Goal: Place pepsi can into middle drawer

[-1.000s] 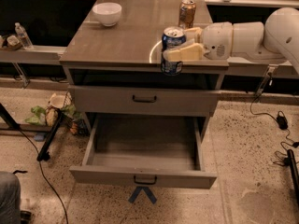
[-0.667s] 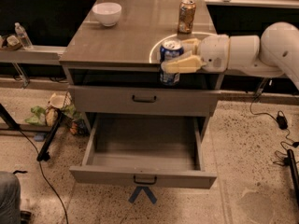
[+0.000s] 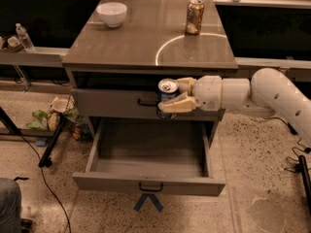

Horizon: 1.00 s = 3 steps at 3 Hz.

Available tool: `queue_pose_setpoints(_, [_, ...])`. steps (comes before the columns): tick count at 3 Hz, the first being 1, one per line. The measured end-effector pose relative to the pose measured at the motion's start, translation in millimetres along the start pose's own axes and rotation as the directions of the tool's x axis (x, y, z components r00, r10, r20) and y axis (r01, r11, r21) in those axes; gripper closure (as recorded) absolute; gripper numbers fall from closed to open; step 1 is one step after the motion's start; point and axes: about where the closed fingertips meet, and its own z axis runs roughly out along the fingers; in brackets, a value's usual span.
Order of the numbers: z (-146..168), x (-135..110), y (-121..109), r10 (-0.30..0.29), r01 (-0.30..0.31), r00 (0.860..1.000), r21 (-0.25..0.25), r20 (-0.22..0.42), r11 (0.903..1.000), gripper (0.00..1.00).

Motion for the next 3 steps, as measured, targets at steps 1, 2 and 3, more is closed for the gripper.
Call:
queue_pose_setpoints(1, [15.9, 40.9, 16.7, -0.017, 0.017, 1.0, 0.001, -0.024, 0.9999, 1.0])
queue_pose_setpoints(2, [28.9, 81.2, 28.6, 0.035, -0.032, 0.995, 0.03, -0.095, 0.999, 1.0])
queue_pose_setpoints(3, [34.7, 94.3, 32.3, 0.054, -0.05, 0.993, 0.038, -0.106, 0.998, 1.0])
